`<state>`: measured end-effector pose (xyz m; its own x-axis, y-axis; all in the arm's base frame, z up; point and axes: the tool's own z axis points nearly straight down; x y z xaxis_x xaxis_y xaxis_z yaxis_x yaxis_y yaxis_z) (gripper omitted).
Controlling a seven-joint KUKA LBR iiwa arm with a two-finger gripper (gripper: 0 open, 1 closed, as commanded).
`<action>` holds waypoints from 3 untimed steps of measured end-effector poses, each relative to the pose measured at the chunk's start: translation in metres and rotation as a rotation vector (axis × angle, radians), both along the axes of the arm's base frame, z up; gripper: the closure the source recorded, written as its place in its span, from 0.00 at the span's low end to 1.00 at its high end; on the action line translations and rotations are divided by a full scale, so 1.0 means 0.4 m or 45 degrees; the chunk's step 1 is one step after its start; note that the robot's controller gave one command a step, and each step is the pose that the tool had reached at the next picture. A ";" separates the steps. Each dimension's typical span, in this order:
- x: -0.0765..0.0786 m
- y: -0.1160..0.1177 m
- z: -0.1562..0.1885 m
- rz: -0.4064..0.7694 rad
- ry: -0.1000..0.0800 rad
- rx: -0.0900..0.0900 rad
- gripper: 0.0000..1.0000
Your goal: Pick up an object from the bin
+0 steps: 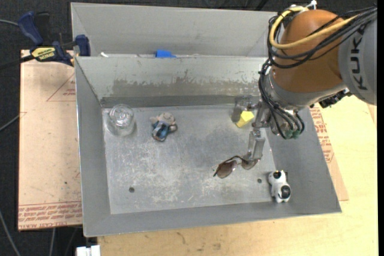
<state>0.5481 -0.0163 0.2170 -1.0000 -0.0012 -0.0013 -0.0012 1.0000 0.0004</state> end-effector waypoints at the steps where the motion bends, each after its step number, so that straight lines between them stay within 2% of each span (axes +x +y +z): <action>1: 0.000 0.000 0.000 0.000 0.000 0.000 0.00; 2: 0.009 0.045 -0.108 0.050 -0.010 -0.002 0.00; 3: -0.088 0.074 -0.164 0.238 0.008 0.001 0.00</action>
Offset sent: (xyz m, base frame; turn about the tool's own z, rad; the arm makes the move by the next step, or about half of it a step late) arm 0.0032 0.0403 -0.0956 -0.0833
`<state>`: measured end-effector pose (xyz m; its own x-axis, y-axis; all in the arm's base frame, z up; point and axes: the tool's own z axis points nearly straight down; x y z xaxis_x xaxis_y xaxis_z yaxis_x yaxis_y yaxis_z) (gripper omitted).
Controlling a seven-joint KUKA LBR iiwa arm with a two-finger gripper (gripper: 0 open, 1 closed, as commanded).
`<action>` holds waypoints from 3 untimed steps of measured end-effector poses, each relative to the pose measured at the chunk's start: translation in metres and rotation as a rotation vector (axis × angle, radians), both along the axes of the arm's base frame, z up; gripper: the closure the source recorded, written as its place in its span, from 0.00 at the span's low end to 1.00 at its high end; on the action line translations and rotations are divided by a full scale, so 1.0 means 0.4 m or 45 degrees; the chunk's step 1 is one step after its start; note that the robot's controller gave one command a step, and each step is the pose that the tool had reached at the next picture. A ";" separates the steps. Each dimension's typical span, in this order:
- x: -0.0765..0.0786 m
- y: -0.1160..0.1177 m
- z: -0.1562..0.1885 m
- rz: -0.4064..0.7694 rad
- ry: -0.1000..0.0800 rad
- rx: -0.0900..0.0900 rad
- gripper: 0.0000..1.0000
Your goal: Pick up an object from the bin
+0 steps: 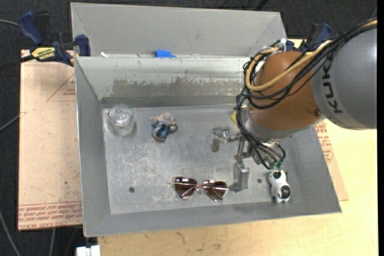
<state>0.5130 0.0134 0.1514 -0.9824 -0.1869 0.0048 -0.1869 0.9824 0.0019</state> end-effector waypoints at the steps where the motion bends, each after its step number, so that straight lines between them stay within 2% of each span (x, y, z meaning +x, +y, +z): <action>1: -0.016 0.006 0.004 0.023 -0.004 -0.001 0.00; 2: -0.012 0.131 -0.001 0.079 -0.007 0.003 0.00; 3: -0.034 0.158 -0.087 0.197 -0.015 0.001 0.00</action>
Offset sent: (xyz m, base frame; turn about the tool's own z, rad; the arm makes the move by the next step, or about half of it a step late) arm -0.0035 0.0227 0.0155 -0.3446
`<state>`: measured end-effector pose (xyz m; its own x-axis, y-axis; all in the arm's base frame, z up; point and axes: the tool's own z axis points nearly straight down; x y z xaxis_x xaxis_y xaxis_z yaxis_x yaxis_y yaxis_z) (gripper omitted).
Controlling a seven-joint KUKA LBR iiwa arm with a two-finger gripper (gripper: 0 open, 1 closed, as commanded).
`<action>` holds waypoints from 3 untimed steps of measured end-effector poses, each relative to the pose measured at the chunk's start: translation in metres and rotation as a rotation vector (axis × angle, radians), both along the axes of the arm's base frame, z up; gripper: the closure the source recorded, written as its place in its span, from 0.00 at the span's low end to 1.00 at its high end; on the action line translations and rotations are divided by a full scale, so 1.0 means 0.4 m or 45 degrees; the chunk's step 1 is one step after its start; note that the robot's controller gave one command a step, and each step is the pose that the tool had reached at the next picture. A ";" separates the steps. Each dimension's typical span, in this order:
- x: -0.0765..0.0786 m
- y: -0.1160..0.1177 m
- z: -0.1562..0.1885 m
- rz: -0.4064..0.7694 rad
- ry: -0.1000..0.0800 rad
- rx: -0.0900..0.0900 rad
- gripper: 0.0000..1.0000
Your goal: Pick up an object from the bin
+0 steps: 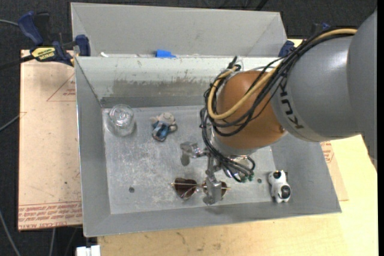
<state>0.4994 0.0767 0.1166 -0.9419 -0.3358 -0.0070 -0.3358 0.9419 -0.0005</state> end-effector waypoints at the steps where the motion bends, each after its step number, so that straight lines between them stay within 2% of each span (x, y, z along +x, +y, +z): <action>1: -0.015 0.002 -0.046 0.049 0.008 0.001 0.00; 2: 0.161 0.086 -0.114 0.003 0.003 0.001 1.00; 3: 0.161 0.085 -0.114 0.003 0.003 0.002 1.00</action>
Offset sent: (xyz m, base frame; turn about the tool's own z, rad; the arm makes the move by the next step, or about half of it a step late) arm 0.0634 0.0328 -0.0462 -0.0024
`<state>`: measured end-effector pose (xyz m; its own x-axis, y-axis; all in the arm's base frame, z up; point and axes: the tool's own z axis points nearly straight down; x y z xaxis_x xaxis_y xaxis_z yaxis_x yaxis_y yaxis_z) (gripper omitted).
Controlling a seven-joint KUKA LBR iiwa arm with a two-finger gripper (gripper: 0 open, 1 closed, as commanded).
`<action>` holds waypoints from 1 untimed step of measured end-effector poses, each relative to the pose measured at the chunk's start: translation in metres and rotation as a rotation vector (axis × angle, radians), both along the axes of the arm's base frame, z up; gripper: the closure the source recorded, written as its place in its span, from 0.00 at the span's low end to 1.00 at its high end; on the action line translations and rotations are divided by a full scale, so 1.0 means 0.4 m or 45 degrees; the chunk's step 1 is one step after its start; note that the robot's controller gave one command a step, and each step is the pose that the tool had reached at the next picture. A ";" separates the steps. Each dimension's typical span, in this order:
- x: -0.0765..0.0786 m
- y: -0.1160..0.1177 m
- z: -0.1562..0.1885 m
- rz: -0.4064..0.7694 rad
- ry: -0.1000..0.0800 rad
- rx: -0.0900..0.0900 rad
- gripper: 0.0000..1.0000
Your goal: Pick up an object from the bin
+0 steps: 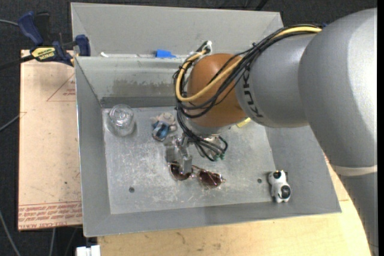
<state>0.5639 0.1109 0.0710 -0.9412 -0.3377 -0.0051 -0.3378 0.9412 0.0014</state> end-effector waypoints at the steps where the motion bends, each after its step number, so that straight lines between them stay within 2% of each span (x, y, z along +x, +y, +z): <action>1: 0.004 -0.042 0.098 -0.012 0.014 -0.002 1.00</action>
Offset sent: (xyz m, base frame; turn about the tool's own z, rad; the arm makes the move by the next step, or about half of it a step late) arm 0.0064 0.0007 0.1005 0.0533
